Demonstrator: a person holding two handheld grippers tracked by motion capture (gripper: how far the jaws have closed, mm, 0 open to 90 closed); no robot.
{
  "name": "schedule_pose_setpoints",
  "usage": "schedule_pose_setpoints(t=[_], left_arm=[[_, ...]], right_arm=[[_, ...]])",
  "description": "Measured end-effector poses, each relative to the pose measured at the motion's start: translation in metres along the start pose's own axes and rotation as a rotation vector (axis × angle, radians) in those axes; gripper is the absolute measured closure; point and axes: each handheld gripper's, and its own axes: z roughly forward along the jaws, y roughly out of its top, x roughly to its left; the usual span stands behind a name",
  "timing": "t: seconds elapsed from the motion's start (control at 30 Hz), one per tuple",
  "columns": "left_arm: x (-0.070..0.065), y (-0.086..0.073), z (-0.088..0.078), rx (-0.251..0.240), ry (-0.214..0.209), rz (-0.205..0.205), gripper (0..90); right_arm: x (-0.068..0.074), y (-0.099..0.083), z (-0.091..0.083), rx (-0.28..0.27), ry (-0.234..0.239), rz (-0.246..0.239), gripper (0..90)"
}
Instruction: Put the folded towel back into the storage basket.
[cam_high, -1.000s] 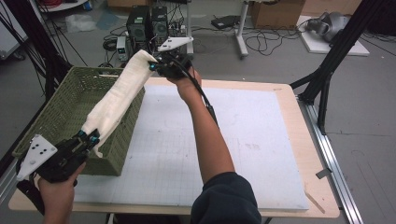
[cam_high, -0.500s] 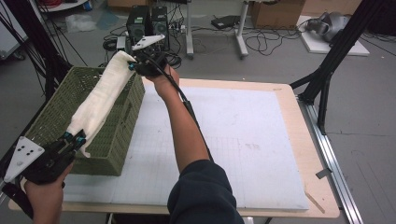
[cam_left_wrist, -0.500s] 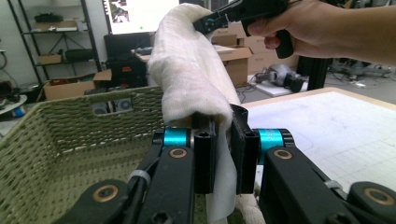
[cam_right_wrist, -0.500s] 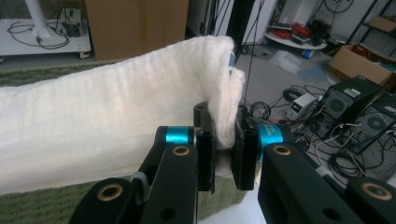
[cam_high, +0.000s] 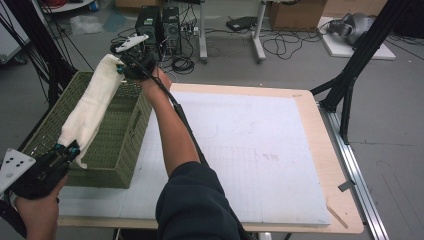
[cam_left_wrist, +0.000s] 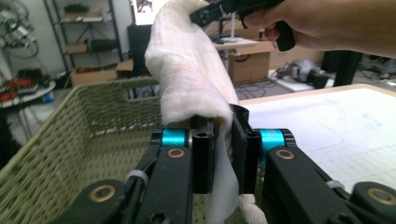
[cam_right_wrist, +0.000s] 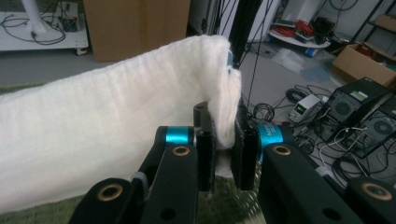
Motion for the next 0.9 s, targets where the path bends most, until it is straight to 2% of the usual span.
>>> schedule_pose_setpoints(t=[0.03, 0.1, 0.17, 0.2, 0.3, 0.47, 0.6, 0.67, 0.77, 0.9], left_arm=[[0.001, 0.000, 0.000, 0.010, 0.018, -0.002, 71.4], [0.003, 0.001, -0.001, 0.011, 0.073, -0.009, 51.1], [0.006, 0.003, -0.004, 0.001, 0.126, -0.010, 39.1], [0.006, 0.004, -0.005, -0.004, 0.138, -0.008, 33.8], [0.008, 0.008, -0.009, -0.023, 0.145, 0.001, 31.8], [0.005, 0.008, -0.006, -0.022, 0.107, -0.007, 28.7], [0.002, 0.008, 0.000, -0.001, 0.057, -0.047, 21.0], [-0.001, 0.008, 0.003, 0.007, 0.025, -0.057, 18.0], [-0.005, 0.009, 0.007, 0.008, -0.028, -0.080, 18.0], [-0.011, 0.010, 0.012, 0.012, -0.063, -0.087, 18.0]], right_arm=[[0.003, 0.001, 0.005, -0.003, -0.007, -0.001, 81.2], [0.007, 0.002, 0.014, -0.005, -0.038, 0.010, 70.2], [0.010, 0.002, 0.020, -0.003, -0.031, 0.035, 63.2], [0.011, 0.002, 0.023, -0.007, -0.028, 0.046, 56.4], [0.011, 0.001, 0.023, 0.012, -0.013, 0.056, 51.0], [0.006, -0.001, 0.010, 0.004, 0.009, 0.069, 45.5], [0.000, -0.003, -0.008, 0.005, 0.062, 0.065, 39.7], [-0.003, -0.005, -0.018, 0.017, 0.070, 0.069, 36.1], [-0.010, -0.008, -0.032, 0.010, 0.090, 0.098, 28.0], [-0.017, -0.016, -0.052, 0.003, 0.101, 0.112, 19.7]])
